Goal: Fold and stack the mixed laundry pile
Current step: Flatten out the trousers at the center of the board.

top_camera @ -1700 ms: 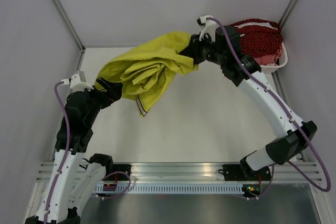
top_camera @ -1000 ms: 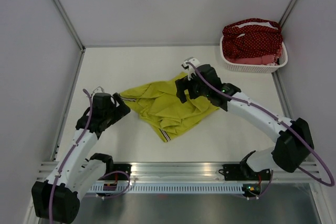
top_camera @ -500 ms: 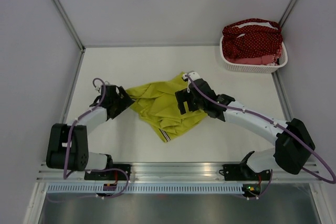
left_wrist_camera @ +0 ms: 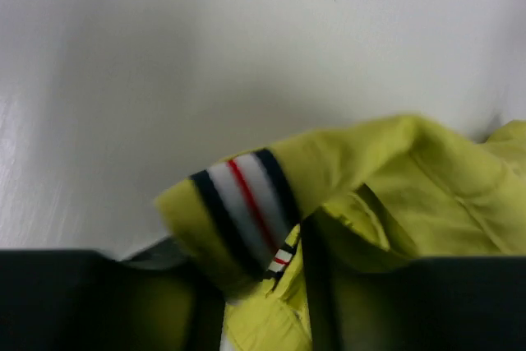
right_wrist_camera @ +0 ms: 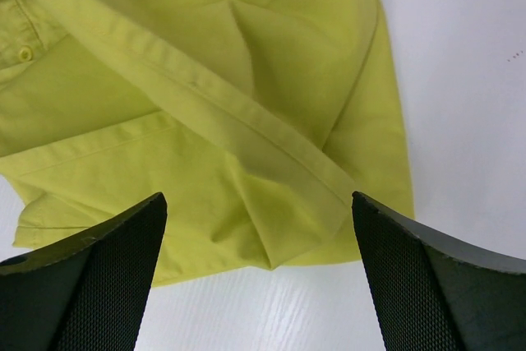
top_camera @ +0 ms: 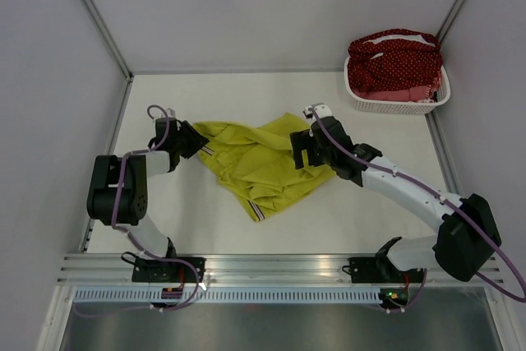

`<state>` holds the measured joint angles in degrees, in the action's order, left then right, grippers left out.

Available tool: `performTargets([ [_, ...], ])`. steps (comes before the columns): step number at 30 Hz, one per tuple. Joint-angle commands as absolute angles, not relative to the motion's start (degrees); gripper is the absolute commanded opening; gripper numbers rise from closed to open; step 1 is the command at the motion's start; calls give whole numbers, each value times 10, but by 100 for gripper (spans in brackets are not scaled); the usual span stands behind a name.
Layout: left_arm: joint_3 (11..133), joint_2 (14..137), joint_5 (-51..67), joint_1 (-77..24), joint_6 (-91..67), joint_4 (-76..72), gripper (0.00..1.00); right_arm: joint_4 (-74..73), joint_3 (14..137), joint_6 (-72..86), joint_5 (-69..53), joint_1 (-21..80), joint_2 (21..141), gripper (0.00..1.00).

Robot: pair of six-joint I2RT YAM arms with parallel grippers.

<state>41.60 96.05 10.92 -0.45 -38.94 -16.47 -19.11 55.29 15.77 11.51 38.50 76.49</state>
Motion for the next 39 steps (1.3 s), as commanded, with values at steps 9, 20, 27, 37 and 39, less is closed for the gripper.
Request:
performTargets([
  [9,410,881,129,-5,-368,-183,2,-206,464,241,86,345,741,98],
  [20,360,717,149,-9,-362,-109,2,52,359,296,65,345,713,97],
  [27,335,651,144,-11,-362,-75,2,49,380,301,43,345,736,97],
  [37,333,617,143,-11,-359,-59,2,99,408,303,40,351,828,78],
  [39,334,614,144,-11,-358,-54,2,112,415,308,48,352,845,63],
])
